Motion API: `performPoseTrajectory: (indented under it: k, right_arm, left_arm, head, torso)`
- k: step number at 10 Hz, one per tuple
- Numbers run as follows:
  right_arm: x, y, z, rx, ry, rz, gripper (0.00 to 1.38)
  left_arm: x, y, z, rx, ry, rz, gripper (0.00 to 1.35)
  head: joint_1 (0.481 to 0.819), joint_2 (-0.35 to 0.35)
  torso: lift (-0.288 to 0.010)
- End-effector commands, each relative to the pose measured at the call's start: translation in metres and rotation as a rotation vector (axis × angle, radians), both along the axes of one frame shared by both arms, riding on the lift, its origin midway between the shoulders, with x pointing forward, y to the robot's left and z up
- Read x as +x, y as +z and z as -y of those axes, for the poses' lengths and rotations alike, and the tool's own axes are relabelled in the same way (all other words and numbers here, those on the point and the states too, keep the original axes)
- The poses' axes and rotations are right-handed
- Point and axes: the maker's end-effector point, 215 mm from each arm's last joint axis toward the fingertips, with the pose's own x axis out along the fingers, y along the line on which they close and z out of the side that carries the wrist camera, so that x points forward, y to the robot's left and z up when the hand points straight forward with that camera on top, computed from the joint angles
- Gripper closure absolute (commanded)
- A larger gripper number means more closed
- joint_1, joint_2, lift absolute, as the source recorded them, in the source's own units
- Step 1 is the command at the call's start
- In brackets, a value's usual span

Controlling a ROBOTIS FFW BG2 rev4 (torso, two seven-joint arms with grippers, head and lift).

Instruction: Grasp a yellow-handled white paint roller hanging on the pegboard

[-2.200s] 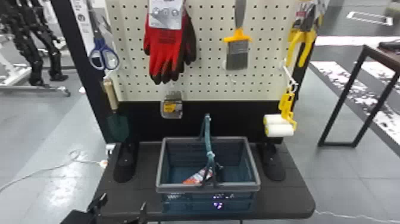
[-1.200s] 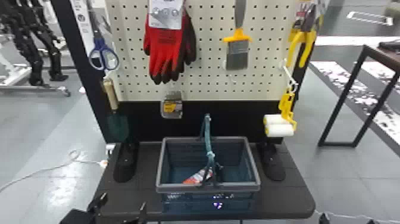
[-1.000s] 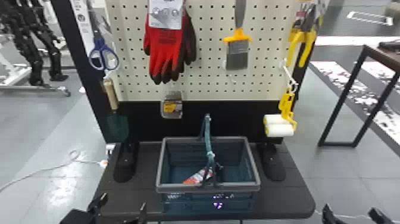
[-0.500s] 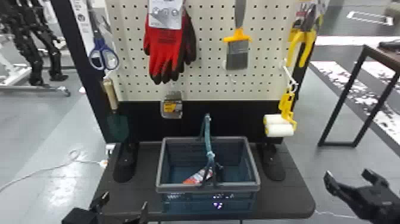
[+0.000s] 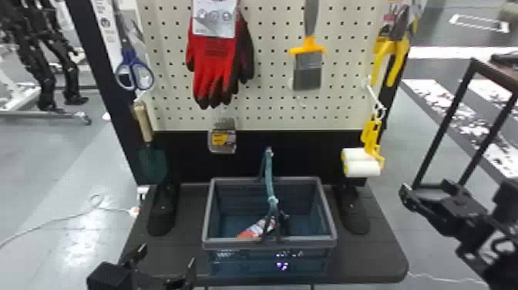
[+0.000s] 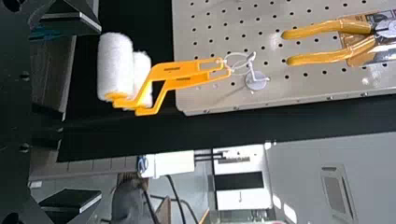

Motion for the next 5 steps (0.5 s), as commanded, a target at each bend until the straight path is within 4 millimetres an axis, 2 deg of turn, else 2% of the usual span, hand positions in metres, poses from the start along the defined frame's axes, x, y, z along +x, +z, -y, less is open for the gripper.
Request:
performPoseTrajectory:
  k: [1,4,5]
  right_arm:
    - [0.021,0.012,-0.024,0.03,0.049,0.013,0.06]
    - [0.052,0.026,-0.063,0.042,0.146,0.018,0.05]
    - [0.066,0.051,-0.068,0.038,0.171,0.052,0.05]
  left_arm:
    - [0.003,0.0,0.002,-0.007,0.001,0.002,0.15]
    - [0.015,0.012,0.01,-0.016,-0.02,0.033,0.15]
    - [0.016,0.012,0.011,-0.021,-0.018,0.034,0.15]
  head:
    - [0.549,0.0]
    - [0.549,0.0]
    - [0.549,0.0]
  torso:
    - [-0.1]
    - [-0.1]
    - [-0.1]
